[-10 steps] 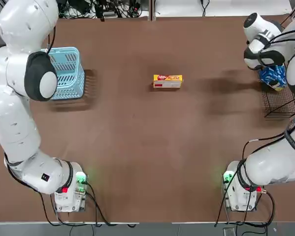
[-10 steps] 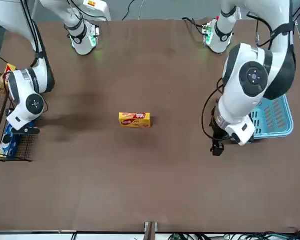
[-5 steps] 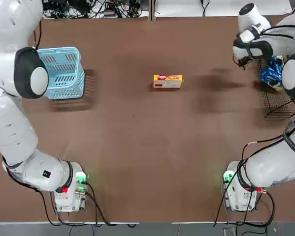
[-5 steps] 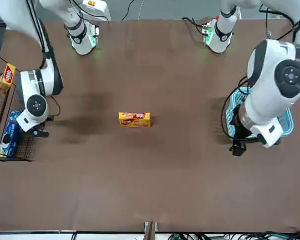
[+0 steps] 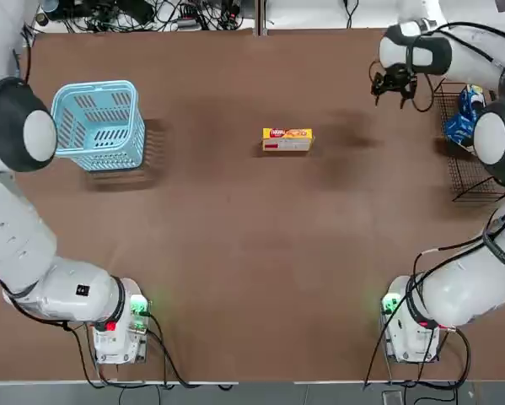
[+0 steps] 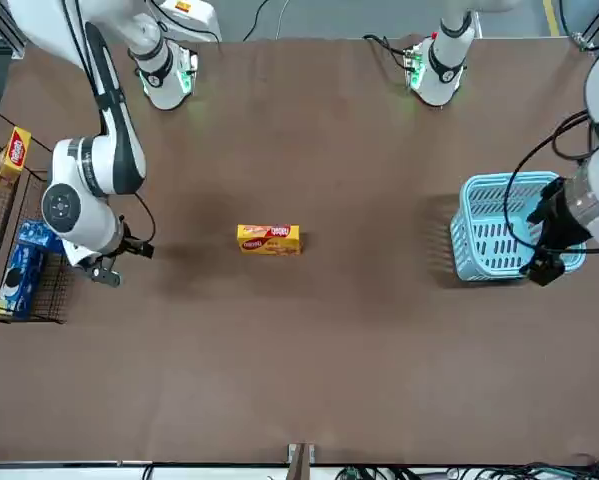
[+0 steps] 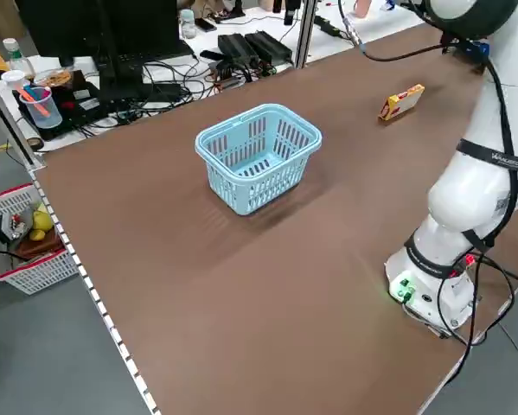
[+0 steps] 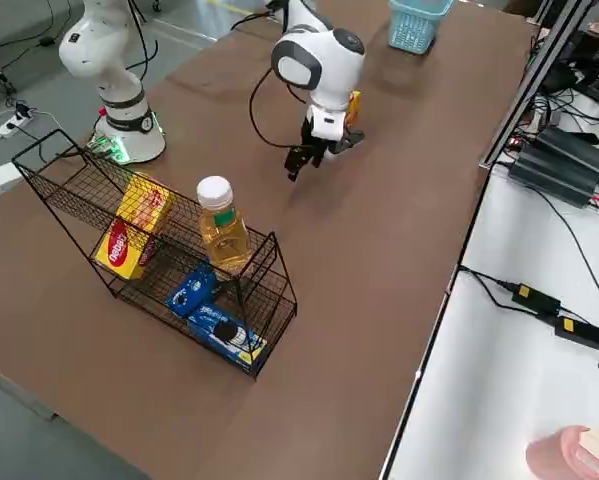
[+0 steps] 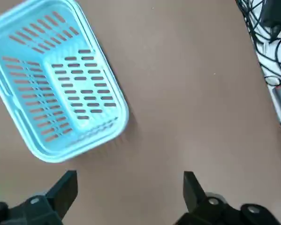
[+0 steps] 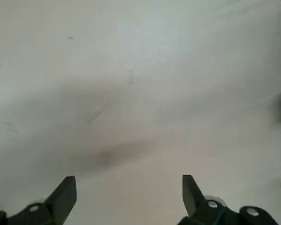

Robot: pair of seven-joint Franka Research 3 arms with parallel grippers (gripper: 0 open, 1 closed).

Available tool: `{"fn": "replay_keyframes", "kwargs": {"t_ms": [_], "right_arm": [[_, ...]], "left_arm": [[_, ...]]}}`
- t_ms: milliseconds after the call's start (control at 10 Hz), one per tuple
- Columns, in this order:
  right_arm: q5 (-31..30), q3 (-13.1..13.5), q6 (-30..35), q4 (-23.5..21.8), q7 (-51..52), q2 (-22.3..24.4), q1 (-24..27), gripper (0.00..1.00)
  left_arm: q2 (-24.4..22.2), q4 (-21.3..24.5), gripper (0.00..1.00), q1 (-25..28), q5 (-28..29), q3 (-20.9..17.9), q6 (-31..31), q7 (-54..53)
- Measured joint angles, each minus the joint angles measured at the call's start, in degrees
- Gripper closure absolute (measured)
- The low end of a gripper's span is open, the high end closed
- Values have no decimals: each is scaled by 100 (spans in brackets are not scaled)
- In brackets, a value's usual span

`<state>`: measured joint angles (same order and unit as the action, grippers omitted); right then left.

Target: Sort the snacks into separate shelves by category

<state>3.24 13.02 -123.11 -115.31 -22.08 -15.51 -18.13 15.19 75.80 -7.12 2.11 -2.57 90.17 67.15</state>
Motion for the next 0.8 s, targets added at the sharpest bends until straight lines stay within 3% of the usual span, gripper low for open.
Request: {"fn": "replay_keyframes", "kwargs": {"t_ms": [400,600,800], "right_arm": [[2677,-74,-613,-17,-14,-3,-264,0],[3694,-78,-830,-118,63,-16,-365,0],[4512,-64,-881,-273,1124,-53,-365,0]], "left_arm": [[-1019,835,0,273,-2,100,-68,-2509],[-1100,885,0,570,-157,527,-157,-3314],[-1101,891,0,600,-316,671,-358,-3765]]}}
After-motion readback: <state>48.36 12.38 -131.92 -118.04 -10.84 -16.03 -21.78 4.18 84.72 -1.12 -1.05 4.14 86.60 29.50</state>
